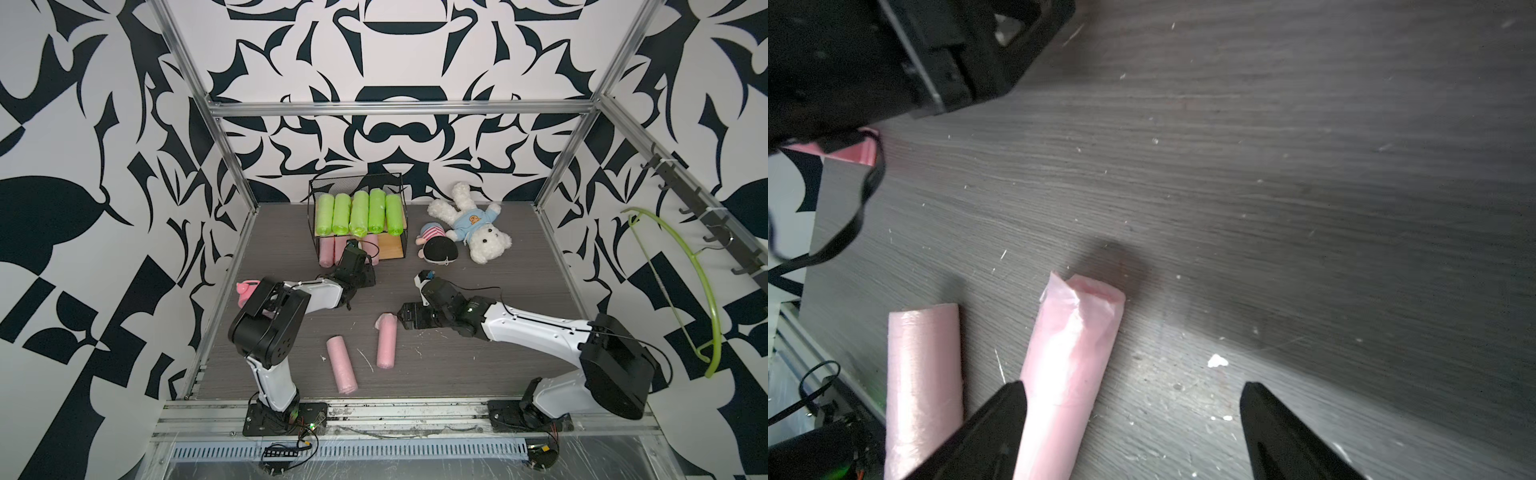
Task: Sort the rolls of trash bags by color and place them on the shelf
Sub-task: Adjust the roll of trash bags on the shelf, then pick up the roll of trash bags from the center of the board.
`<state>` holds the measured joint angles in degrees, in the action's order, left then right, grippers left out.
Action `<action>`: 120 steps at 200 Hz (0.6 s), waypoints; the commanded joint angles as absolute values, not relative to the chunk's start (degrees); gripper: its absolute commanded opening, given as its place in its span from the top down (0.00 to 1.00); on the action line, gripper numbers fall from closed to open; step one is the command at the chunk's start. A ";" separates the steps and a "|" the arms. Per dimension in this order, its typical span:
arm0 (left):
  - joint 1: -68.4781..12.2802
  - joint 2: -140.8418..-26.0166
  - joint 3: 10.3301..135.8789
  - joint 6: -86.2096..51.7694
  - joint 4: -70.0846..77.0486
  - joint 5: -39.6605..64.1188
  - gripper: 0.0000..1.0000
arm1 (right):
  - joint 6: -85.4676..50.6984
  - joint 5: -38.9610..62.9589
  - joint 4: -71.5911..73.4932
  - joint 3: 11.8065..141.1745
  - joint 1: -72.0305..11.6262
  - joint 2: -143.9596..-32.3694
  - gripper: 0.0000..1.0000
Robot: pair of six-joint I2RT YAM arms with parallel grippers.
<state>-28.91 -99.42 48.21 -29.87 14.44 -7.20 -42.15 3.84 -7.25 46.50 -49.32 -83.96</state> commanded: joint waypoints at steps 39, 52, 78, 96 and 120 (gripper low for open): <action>-29.20 -83.22 40.81 -32.97 6.74 -1.17 0.46 | -49.73 8.84 -0.58 51.39 -52.04 -93.09 0.20; -29.18 -80.48 40.10 -32.79 4.94 -1.48 0.45 | -51.13 8.70 -0.15 51.76 -52.36 -94.74 0.22; -29.18 -75.84 38.60 -32.37 2.81 -2.09 0.44 | -53.71 9.75 3.02 52.23 -52.90 -97.96 0.25; -29.14 -73.59 37.81 -32.43 1.86 -2.21 0.44 | -54.79 9.85 4.22 52.98 -53.17 -100.27 0.30; -29.15 -70.69 36.85 -32.96 1.32 -1.05 0.43 | -56.62 10.02 7.21 53.19 -53.25 -103.01 0.38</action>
<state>-29.02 -73.76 38.28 -32.67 3.88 -2.42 -53.74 9.98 3.97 51.86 -52.99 -101.21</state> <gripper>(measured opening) 0.566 0.655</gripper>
